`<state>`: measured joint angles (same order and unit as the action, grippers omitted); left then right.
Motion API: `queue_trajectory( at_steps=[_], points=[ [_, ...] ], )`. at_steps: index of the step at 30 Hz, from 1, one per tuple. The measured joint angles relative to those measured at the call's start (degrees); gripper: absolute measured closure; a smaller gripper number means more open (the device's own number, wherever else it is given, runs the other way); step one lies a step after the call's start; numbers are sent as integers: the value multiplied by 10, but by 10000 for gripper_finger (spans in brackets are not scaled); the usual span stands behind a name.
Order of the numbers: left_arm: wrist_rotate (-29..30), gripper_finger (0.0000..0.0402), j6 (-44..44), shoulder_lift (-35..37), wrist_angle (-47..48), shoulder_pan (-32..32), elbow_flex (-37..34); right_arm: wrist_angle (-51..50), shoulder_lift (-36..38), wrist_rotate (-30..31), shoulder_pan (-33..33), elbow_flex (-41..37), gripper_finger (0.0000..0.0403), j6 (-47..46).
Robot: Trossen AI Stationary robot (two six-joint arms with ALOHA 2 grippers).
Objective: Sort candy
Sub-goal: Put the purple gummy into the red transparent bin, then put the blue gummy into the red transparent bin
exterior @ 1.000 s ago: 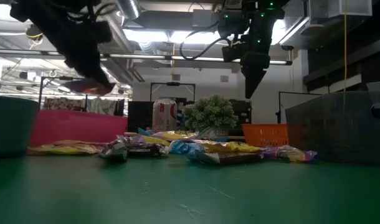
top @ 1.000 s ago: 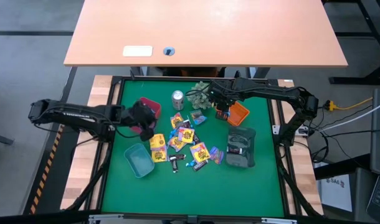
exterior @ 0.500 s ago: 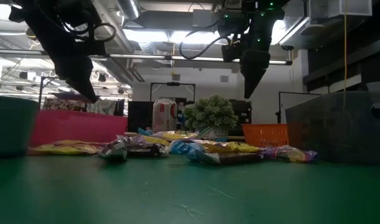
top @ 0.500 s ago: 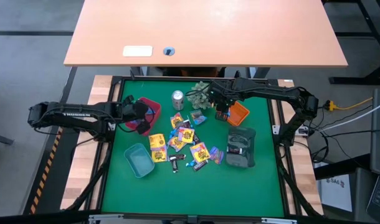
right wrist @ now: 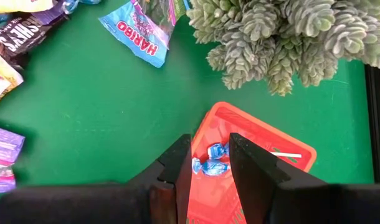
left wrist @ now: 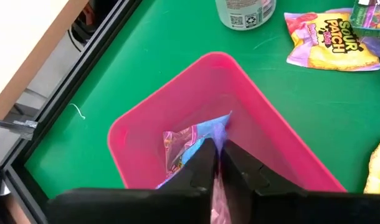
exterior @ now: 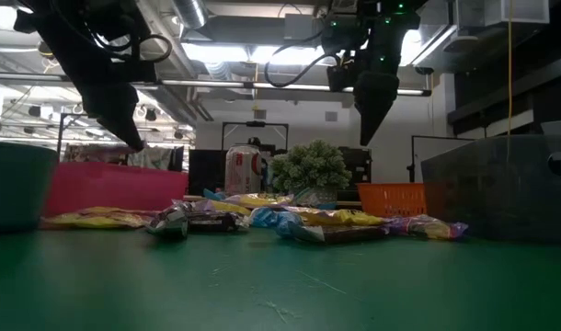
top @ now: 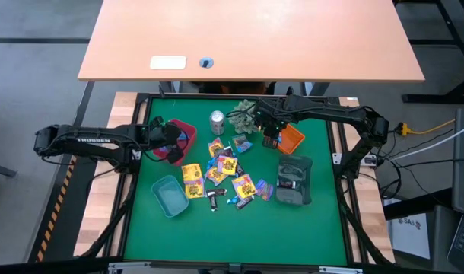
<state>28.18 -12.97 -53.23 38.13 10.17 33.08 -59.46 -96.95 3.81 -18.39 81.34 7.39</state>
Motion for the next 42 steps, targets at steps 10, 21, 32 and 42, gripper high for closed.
queue_trajectory(
  at_steps=[10,21,32,42],
  points=[
    [8,289,-2,0,0,0,0,27,0,-49,0,0,297,0],
    [7,259,-5,0,-15,-1,0,84,0,-109,68,0,297,0],
    [7,266,-6,0,-30,-1,0,130,-7,-58,165,-2,297,6],
    [7,266,-5,0,-32,-1,0,135,-48,-50,184,-42,297,22]
  ],
)
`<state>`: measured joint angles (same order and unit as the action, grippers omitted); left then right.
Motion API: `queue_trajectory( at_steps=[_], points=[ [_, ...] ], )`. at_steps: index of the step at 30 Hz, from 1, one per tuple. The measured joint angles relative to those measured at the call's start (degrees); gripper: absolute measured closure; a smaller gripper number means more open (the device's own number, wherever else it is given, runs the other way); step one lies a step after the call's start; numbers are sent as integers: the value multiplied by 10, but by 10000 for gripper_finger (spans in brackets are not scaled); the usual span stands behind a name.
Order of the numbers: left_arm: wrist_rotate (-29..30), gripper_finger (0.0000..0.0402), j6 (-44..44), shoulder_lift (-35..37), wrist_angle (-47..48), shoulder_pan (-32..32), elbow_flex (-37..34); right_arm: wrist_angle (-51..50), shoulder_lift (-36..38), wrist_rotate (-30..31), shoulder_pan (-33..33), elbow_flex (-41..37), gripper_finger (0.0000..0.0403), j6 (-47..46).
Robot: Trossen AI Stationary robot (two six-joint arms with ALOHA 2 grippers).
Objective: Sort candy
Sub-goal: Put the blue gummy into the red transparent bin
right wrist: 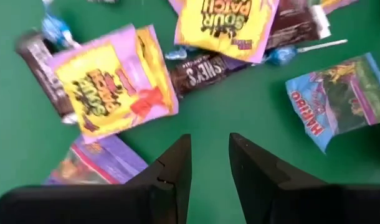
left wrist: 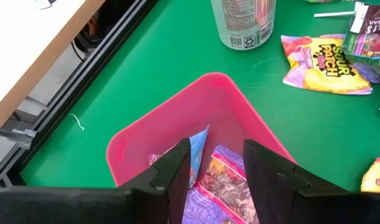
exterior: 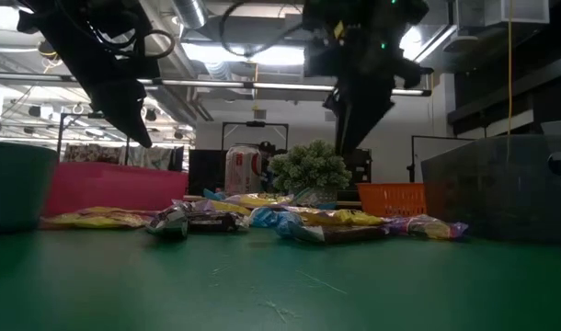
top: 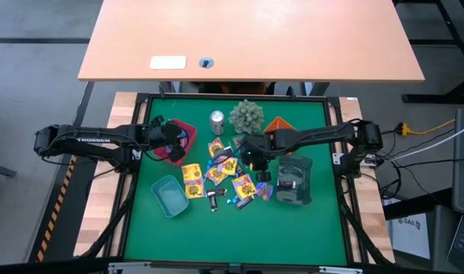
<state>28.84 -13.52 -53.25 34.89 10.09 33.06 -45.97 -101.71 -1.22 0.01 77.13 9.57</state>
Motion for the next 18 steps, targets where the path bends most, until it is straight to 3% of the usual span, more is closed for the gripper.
queue_trajectory(
  at_steps=[6,18],
  points=[
    [0,266,0,0,-1,0,0,19,-30,84,0,-1,297,47],
    [0,266,0,0,0,0,0,111,-92,152,-1,-1,297,131]
  ],
)
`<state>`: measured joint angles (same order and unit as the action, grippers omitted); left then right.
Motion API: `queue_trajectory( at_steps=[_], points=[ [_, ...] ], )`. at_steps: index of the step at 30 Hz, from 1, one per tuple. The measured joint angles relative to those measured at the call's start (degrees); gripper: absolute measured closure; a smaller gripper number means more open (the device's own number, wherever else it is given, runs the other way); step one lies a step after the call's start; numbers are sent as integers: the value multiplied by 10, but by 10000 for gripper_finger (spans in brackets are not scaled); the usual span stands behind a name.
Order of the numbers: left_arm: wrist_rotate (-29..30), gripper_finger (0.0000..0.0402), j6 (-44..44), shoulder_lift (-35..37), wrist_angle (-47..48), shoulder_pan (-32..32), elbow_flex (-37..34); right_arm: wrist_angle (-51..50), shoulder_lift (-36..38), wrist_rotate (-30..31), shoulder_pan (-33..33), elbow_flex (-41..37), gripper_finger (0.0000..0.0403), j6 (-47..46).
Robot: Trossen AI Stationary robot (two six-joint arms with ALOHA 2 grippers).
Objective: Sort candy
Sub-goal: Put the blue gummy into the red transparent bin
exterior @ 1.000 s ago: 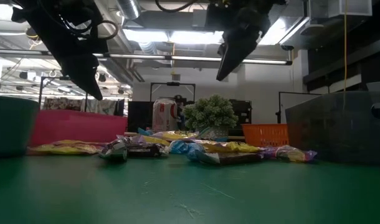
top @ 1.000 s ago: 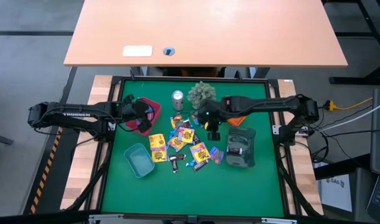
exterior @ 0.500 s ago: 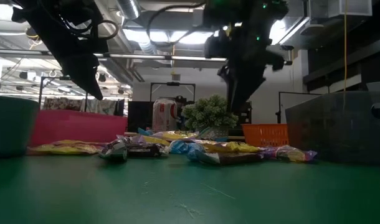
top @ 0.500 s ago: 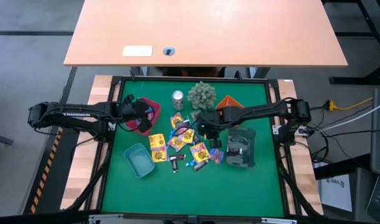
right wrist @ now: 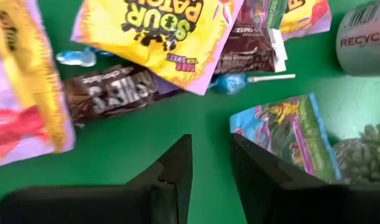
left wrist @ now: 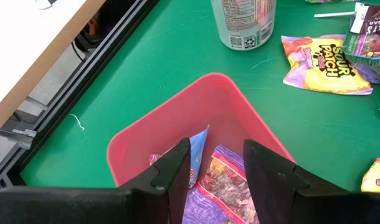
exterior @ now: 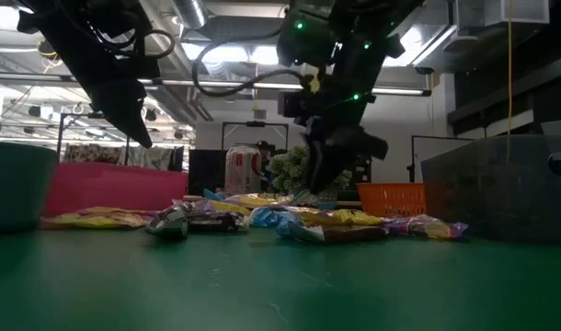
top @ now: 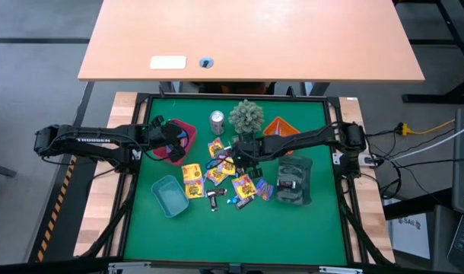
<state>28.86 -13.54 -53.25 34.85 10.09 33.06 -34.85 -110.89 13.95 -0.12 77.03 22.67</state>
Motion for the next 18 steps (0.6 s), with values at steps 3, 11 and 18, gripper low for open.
queue_trajectory(
  at_steps=[3,11,18],
  points=[
    [0,266,0,0,0,0,0,12,-11,5,-6,0,297,2],
    [0,266,0,0,0,0,0,21,-28,4,-40,0,297,2],
    [0,266,0,0,0,0,0,24,-29,-34,-61,0,297,1]
  ],
)
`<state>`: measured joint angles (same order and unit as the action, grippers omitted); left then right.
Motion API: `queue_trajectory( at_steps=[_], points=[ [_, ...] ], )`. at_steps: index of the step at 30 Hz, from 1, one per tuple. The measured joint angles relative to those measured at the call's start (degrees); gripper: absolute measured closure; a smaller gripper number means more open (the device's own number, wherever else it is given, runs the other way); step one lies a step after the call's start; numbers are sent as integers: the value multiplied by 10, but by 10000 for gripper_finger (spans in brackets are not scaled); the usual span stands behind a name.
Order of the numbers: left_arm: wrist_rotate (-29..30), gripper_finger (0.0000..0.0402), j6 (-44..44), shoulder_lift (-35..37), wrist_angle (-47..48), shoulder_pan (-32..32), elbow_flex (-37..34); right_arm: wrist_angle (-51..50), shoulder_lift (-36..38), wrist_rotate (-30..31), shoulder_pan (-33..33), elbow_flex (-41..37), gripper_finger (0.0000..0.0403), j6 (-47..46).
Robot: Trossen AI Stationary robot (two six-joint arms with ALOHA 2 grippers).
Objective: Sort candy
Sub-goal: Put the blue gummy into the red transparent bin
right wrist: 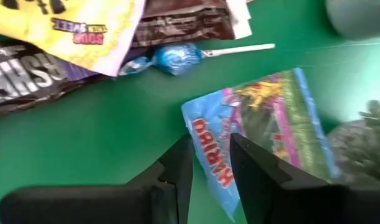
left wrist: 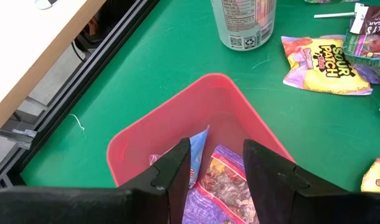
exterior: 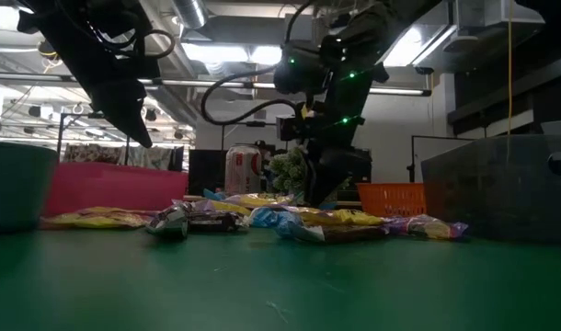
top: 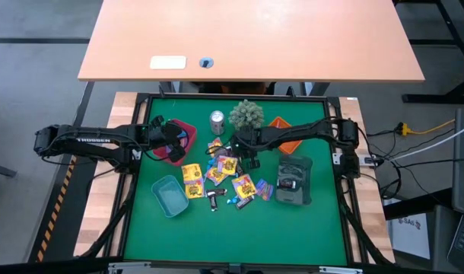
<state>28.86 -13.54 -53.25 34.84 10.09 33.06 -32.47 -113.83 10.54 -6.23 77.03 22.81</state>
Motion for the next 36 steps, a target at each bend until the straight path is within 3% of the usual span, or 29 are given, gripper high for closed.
queue_trajectory(
  at_steps=[7,16,20,26,36],
  points=[
    [0,266,0,0,0,0,0,1,-10,-22,-2,0,297,0],
    [0,266,0,0,-5,0,0,20,-27,-7,-2,1,298,0],
    [-2,266,0,0,-10,0,0,22,-30,-9,-2,1,322,0],
    [-17,266,0,0,-13,0,0,23,-31,-14,-2,1,394,-1],
    [-35,266,1,0,-16,0,0,21,-28,-12,-1,1,398,-2]
  ],
)
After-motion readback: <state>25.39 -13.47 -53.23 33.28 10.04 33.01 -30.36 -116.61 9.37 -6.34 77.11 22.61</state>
